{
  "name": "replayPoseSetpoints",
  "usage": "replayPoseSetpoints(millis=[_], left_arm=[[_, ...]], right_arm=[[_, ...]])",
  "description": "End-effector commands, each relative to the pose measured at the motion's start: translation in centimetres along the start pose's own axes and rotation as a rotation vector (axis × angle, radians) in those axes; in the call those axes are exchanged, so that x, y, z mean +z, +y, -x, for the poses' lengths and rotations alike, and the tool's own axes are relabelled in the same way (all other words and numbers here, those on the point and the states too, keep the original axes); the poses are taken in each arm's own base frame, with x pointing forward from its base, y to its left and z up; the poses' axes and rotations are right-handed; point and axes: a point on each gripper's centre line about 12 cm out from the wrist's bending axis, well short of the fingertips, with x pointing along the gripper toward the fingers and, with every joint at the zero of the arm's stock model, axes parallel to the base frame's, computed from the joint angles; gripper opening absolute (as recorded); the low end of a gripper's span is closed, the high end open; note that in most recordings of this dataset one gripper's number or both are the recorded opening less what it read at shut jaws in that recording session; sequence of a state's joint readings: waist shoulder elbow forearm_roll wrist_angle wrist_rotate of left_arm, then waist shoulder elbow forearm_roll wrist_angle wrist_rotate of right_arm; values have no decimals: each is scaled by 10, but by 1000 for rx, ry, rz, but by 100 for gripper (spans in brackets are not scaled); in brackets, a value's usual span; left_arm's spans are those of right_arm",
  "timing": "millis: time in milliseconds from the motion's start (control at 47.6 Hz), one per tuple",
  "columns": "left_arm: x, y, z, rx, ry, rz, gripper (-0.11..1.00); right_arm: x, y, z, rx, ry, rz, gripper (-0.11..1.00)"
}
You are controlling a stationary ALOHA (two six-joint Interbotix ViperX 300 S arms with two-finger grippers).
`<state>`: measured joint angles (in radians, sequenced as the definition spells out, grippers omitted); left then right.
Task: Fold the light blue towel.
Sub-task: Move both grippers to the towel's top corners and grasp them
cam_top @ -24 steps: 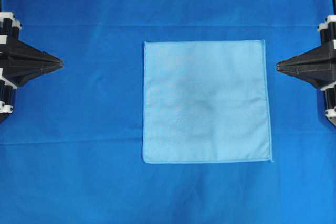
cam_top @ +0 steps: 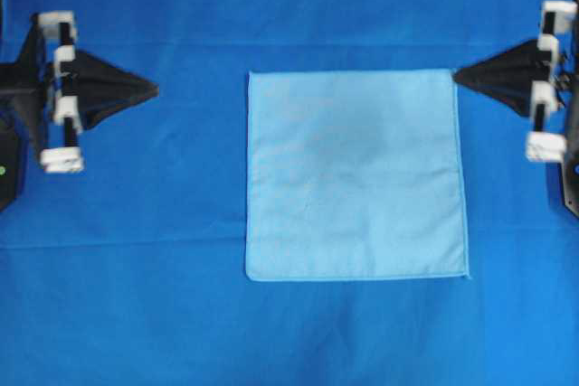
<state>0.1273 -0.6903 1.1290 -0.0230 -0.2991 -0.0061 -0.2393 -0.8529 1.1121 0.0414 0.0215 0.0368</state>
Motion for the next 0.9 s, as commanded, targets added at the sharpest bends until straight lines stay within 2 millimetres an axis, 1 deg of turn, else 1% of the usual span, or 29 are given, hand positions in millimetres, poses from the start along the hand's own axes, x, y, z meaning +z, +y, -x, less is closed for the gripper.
replayPoseSetpoints(millis=[0, 105, 147, 168, 231, 273, 315, 378, 420, 462, 483, 525, 546, 672, 883], left_arm=[[4, 4, -14, 18, 6, 7, 0], [-3, 10, -35, 39, 60, 9, 1], [-7, 14, -42, 52, 81, 13, 4], [-9, 17, -46, 61, 95, 16, 8], [-18, 25, -61, 89, 137, 26, 24], [-23, 30, -69, 101, 159, 30, 36], [-28, 34, -78, 112, 182, 33, 51], [-38, 41, -92, 129, 221, 39, 68], [-43, 45, -99, 137, 239, 42, 78], [-48, 48, -106, 143, 258, 45, 85], [-51, 49, -110, 146, 264, 44, 86], [-56, 53, -116, 154, 282, 48, 86], [-59, 55, -119, 157, 290, 47, 86], [-80, 69, -134, 185, 337, 49, 86], [-115, 84, -153, 213, 398, 55, 86]], right_arm=[[-1, -11, -8, -48, 38, -22, 0], [-13, -25, -19, -105, 106, -47, 0], [-21, -32, -24, -134, 148, -58, 0], [-24, -35, -27, -145, 164, -63, 1], [-34, -45, -34, -180, 218, -78, 1], [-43, -54, -38, -209, 260, -92, 2], [-49, -60, -42, -229, 295, -103, 8], [-61, -67, -47, -252, 349, -113, 28], [-69, -71, -49, -263, 381, -116, 41], [-76, -75, -52, -271, 410, -115, 53], [-82, -77, -53, -275, 437, -114, 57], [-89, -79, -55, -281, 460, -114, 63], [-92, -80, -56, -284, 472, -118, 64], [-110, -89, -61, -305, 532, -134, 59], [-129, -98, -68, -319, 582, -134, 60]])
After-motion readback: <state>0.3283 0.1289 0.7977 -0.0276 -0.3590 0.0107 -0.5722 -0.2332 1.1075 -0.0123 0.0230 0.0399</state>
